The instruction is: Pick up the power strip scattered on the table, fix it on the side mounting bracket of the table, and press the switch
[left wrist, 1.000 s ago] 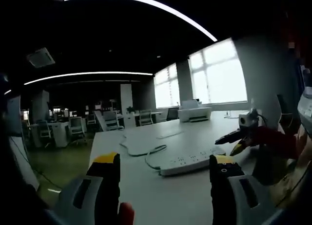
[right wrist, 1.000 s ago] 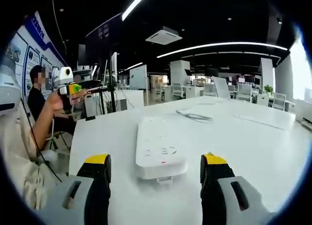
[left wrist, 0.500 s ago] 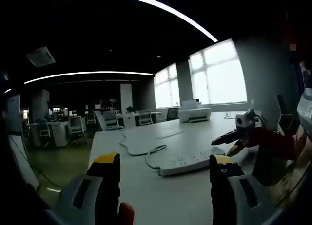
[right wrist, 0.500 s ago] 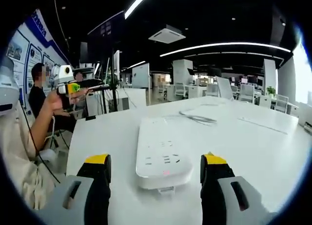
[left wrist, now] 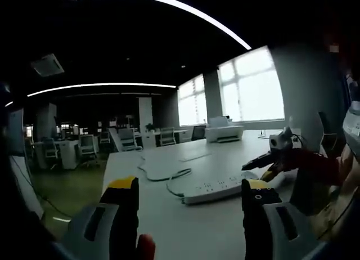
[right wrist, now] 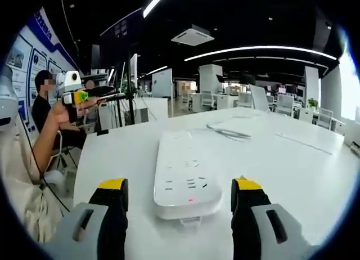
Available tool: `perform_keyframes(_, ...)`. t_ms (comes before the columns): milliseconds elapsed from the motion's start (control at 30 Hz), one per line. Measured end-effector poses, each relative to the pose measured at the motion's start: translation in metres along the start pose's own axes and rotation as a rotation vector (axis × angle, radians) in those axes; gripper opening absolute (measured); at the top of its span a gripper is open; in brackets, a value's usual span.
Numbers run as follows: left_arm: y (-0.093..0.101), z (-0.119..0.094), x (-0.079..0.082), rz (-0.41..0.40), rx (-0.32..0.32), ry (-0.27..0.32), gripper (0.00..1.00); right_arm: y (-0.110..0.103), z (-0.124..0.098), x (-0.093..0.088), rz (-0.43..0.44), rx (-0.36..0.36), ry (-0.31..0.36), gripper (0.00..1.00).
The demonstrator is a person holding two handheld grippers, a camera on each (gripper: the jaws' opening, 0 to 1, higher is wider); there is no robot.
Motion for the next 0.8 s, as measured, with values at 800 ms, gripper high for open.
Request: perform_keyframes(800, 0.000, 0.000, 0.001, -0.021, -0.020, 0.001, 0.78, 0.011, 0.007, -0.011, 0.008, -0.004, -0.051, 0.66)
Point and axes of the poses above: the point that each gripper's makers call its tool centre point, and the gripper's own axes: z roughly forward along the fingers, y roughly to its right, x roughly out of its top, the point moved 7 cm from there along -z, roughly backward along the fingers, and after that the axes turned 15 degrees about x, right-handed, at the moved point
